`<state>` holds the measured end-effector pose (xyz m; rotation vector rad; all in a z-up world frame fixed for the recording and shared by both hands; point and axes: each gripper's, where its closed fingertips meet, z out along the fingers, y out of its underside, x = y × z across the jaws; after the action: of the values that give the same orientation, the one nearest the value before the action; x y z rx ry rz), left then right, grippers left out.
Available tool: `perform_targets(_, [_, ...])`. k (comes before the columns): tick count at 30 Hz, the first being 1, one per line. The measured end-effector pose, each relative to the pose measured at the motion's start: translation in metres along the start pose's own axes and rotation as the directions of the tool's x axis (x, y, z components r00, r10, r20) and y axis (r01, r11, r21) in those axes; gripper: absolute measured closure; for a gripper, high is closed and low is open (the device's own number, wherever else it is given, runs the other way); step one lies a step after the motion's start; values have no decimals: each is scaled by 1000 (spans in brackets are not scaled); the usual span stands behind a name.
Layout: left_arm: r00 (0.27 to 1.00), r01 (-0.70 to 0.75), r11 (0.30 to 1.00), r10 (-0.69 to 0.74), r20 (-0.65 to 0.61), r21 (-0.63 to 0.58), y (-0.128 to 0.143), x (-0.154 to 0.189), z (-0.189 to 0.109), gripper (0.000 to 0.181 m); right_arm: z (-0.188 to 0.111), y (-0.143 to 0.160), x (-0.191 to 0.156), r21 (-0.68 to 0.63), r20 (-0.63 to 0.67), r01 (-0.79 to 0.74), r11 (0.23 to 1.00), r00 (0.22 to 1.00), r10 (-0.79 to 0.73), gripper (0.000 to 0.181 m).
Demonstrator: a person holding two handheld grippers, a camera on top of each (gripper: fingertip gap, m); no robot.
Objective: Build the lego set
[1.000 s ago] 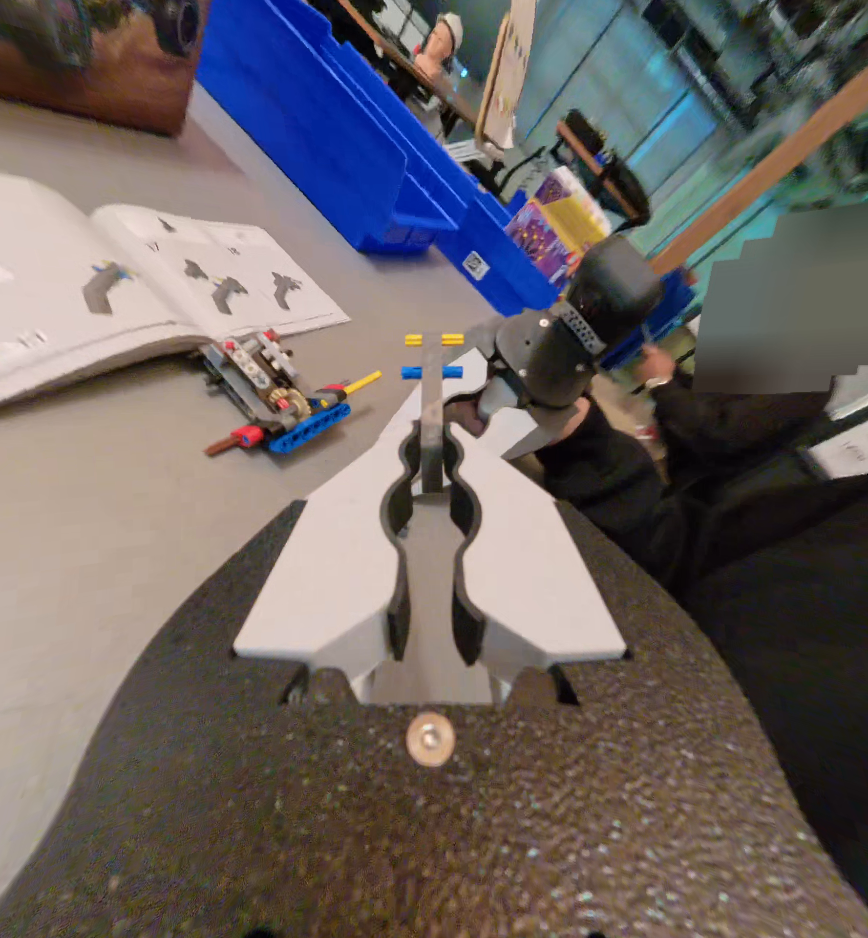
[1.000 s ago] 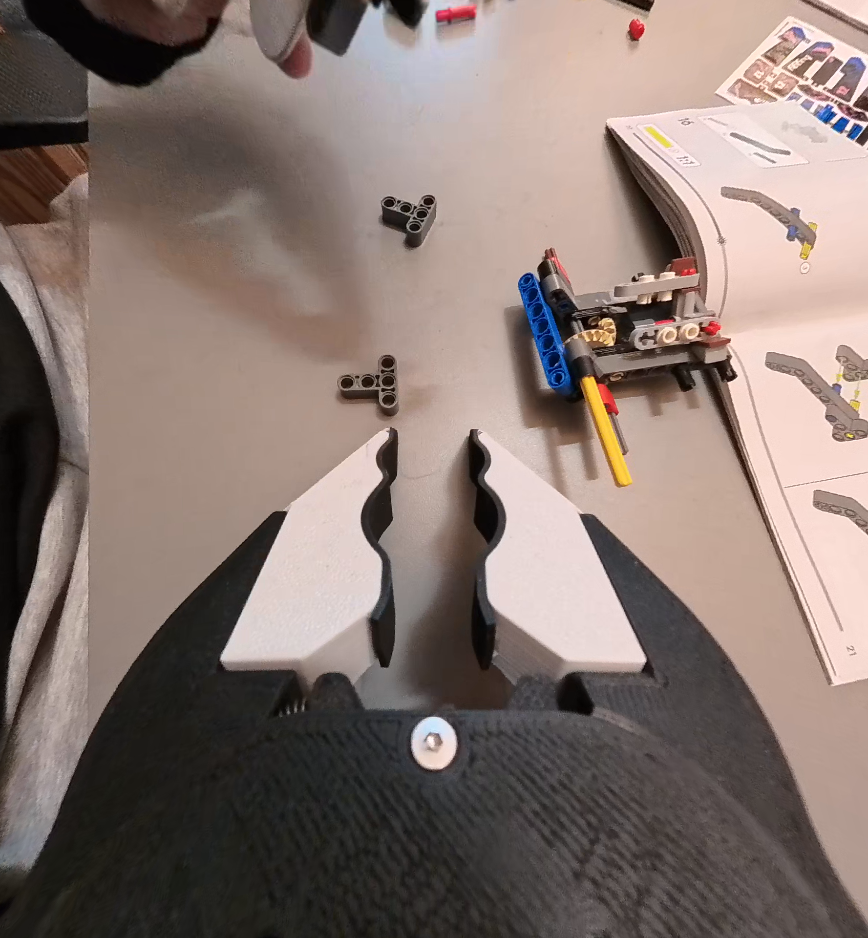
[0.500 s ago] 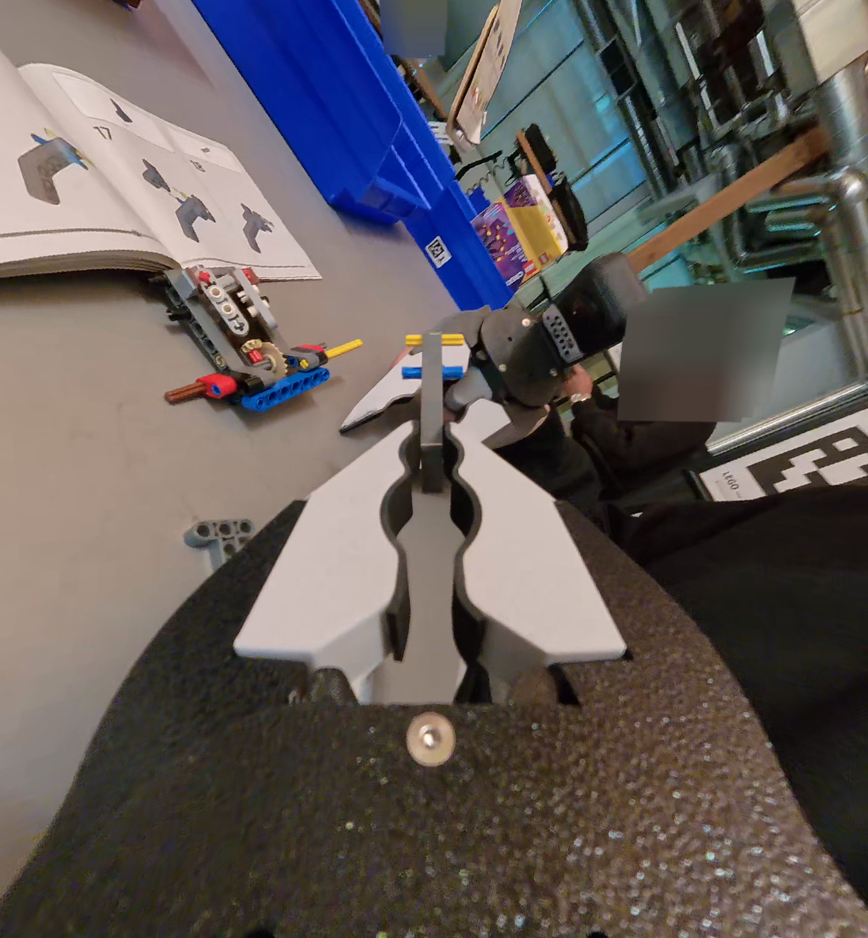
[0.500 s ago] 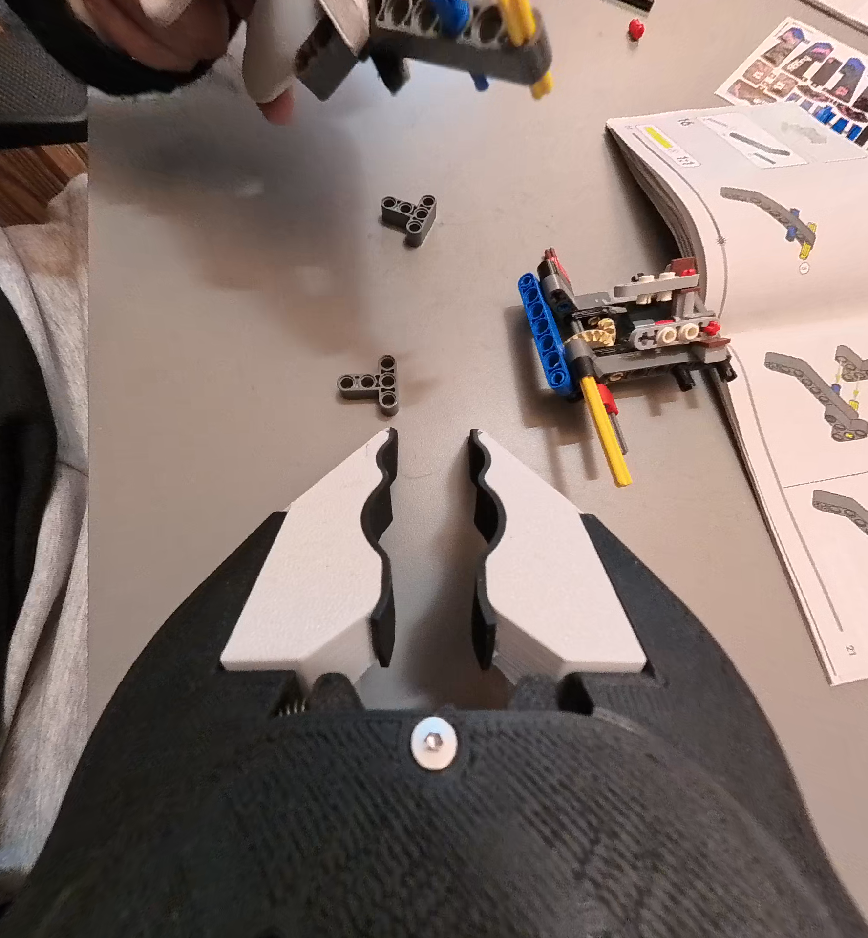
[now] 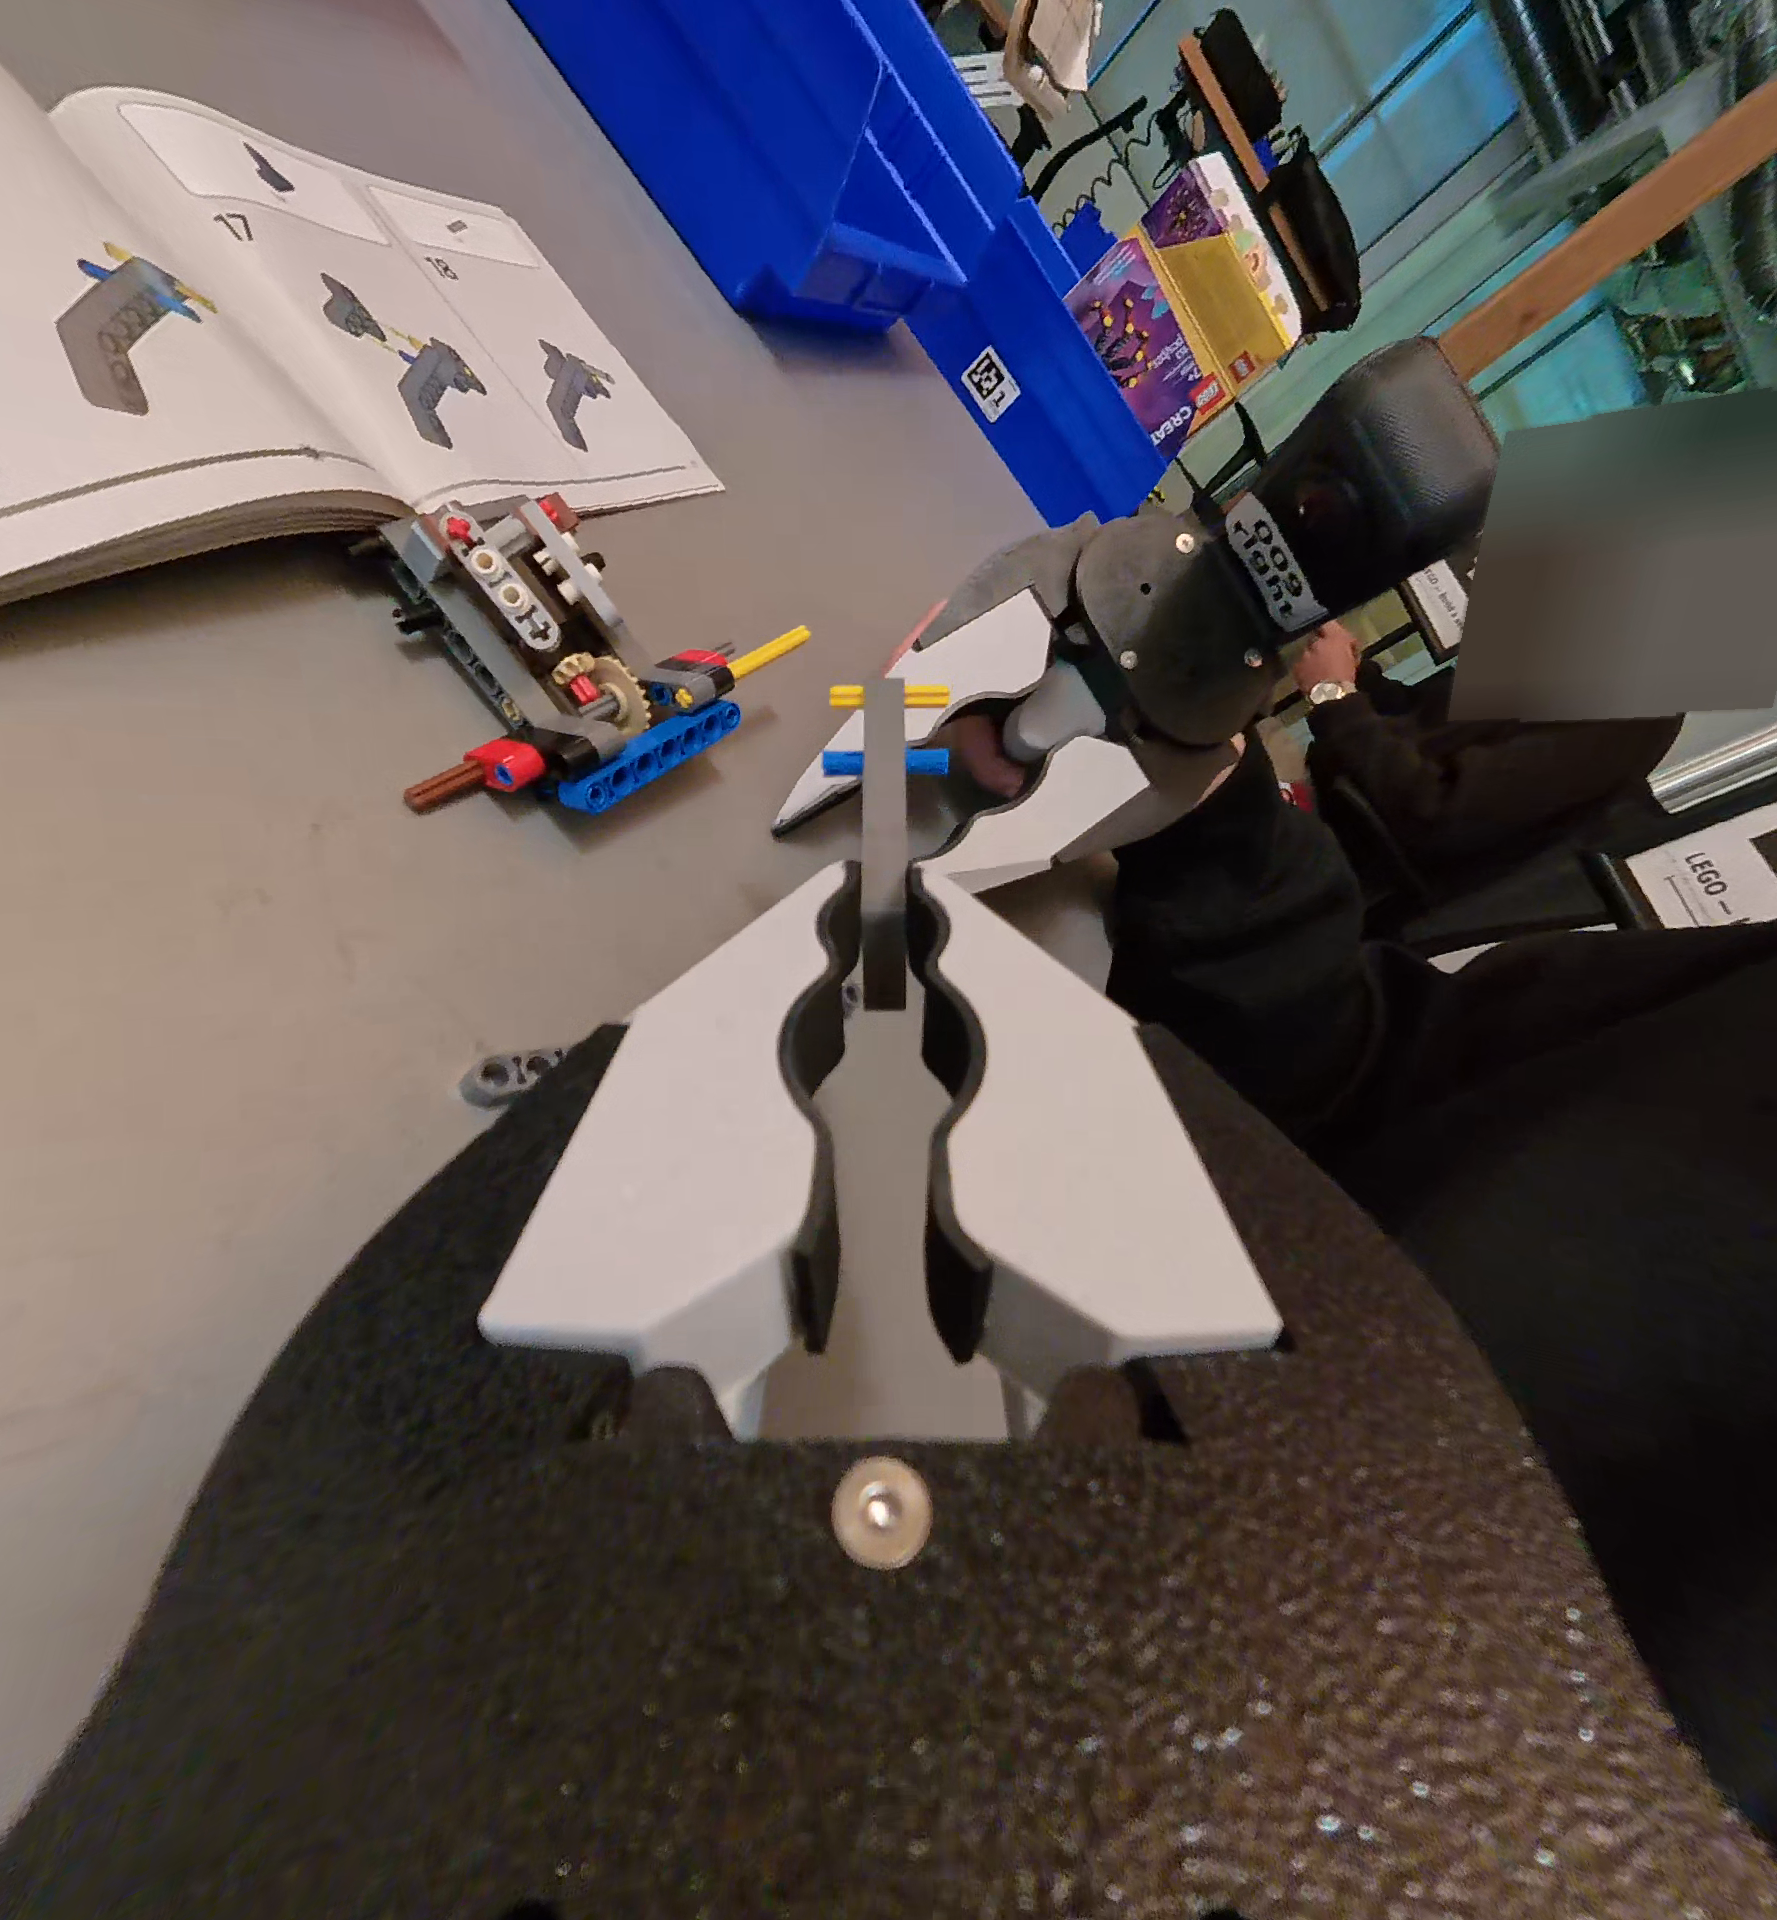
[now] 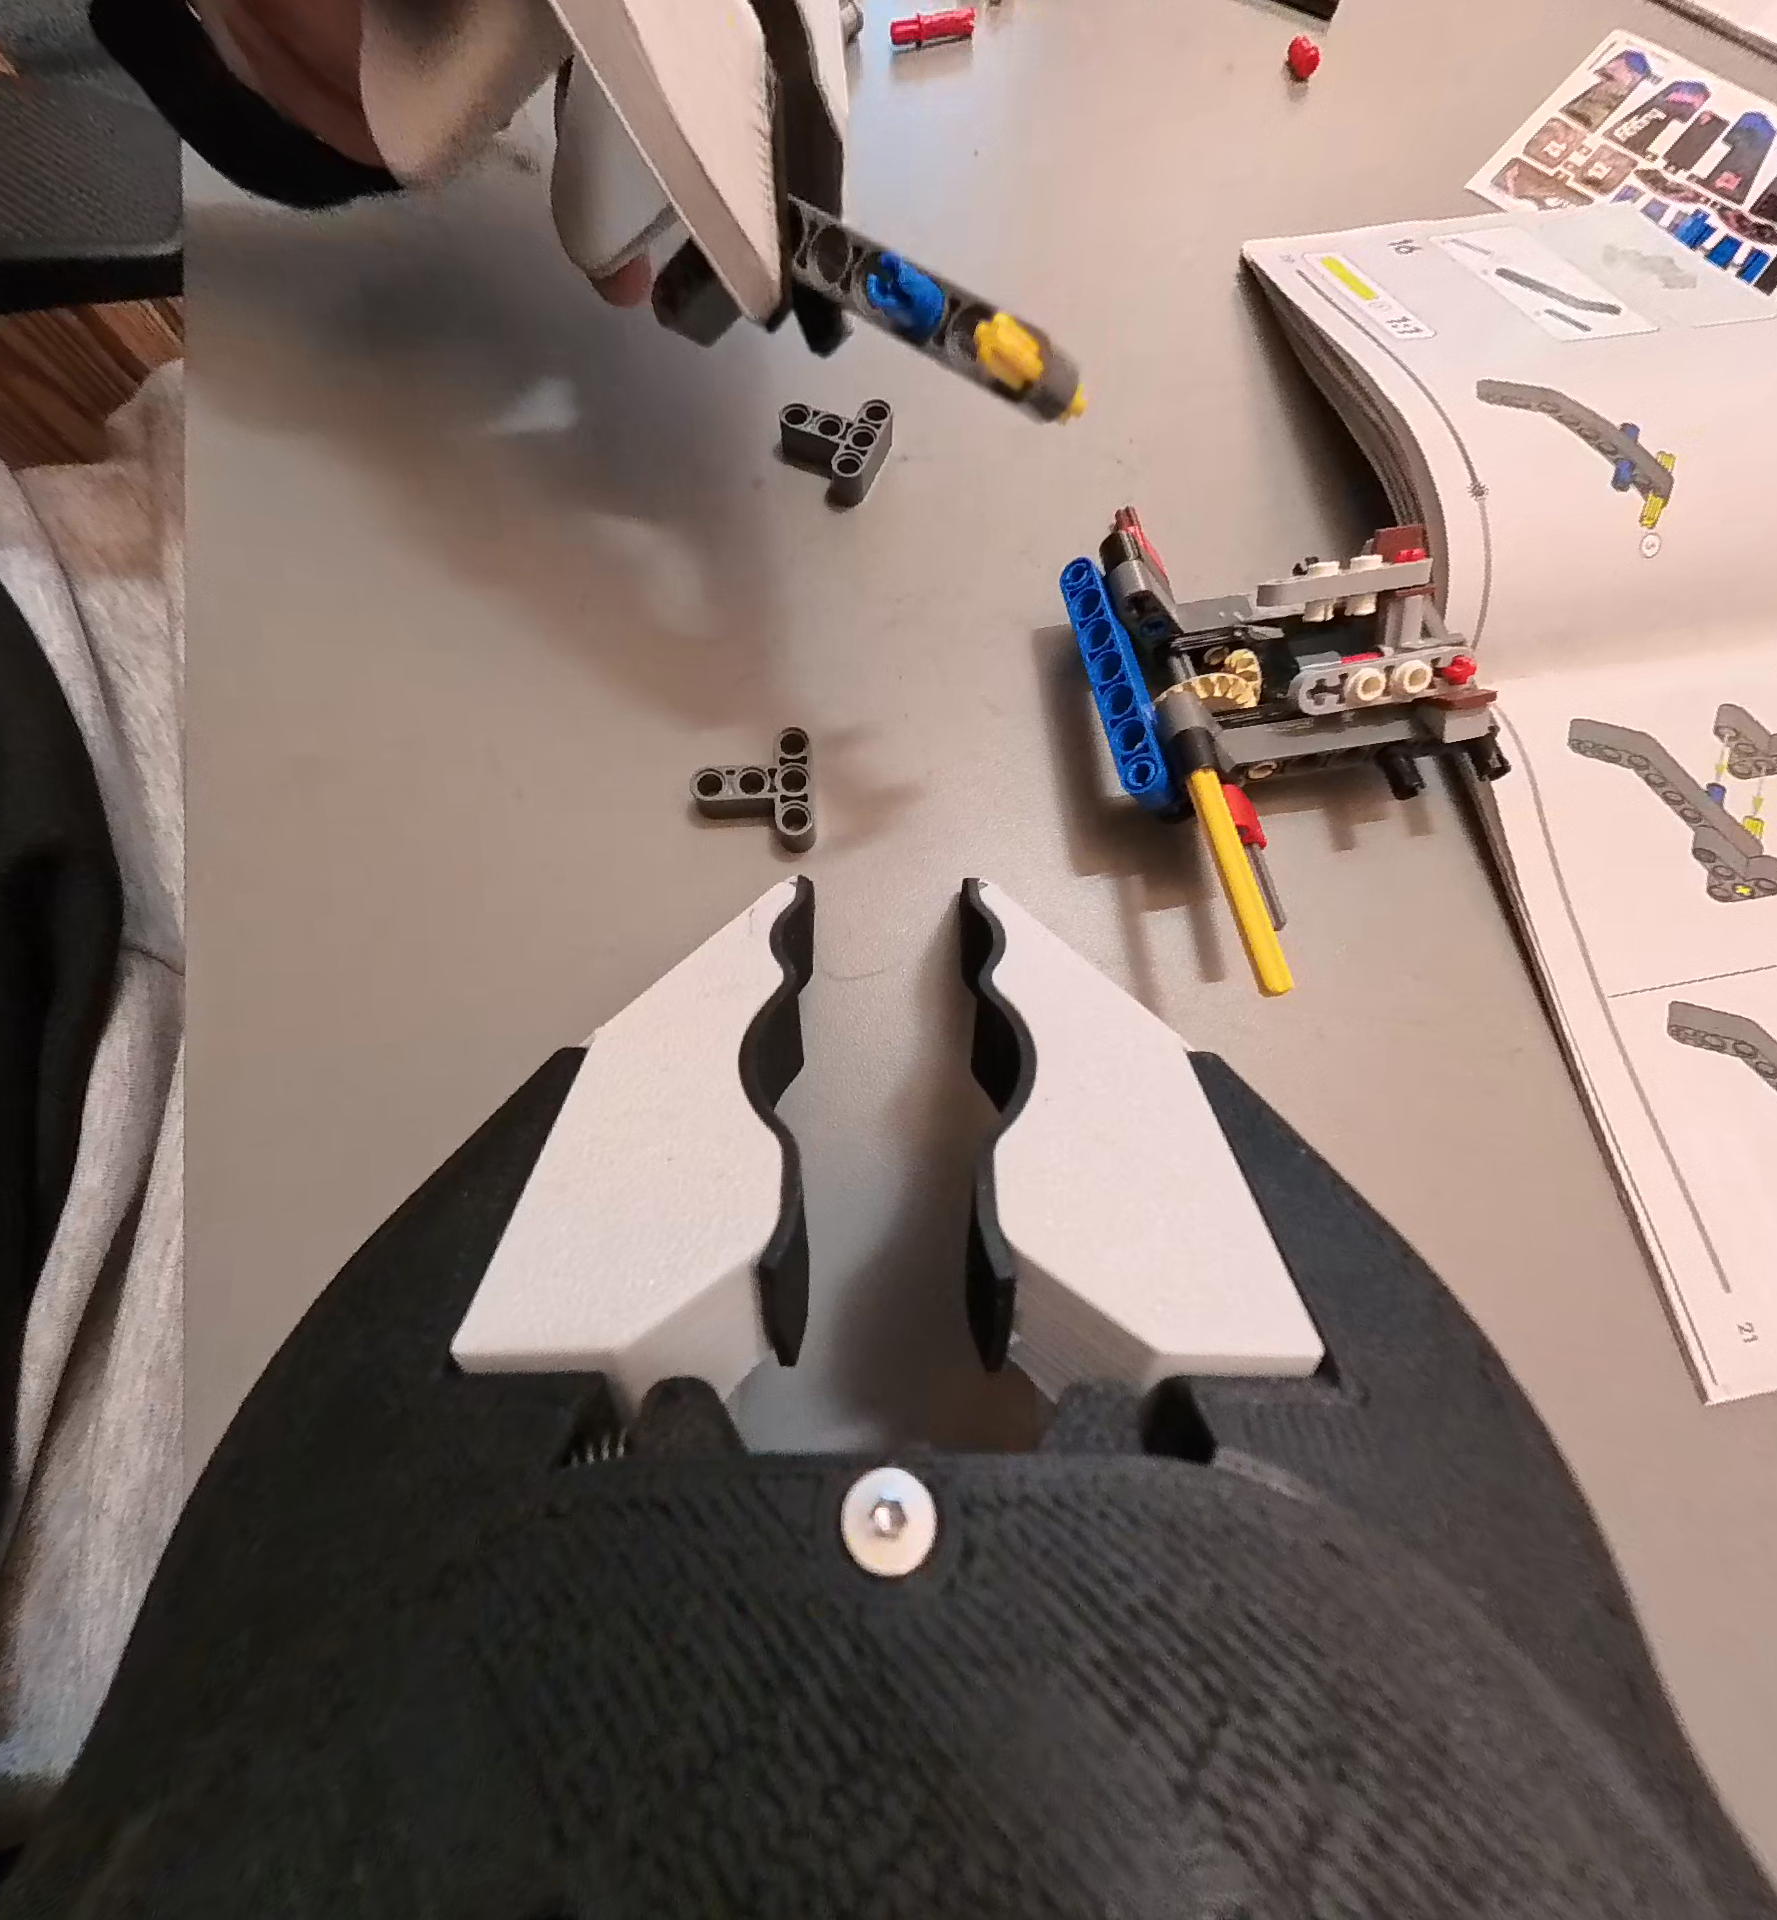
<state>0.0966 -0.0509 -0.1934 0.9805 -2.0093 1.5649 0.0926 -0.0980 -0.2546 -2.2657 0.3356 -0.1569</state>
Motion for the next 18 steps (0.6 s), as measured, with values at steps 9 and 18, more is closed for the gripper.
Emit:
perform_targets(9, [1000,7,1000,-7,-1,-4,3,0,2,175,0,0,0,0,-1,1,1000,1000,-1,155])
perform_targets(18, [1000,-2,1000,2,7,-6,4,-1,1,175,0,0,0,0,-1,2,1000,1000,-2,155])
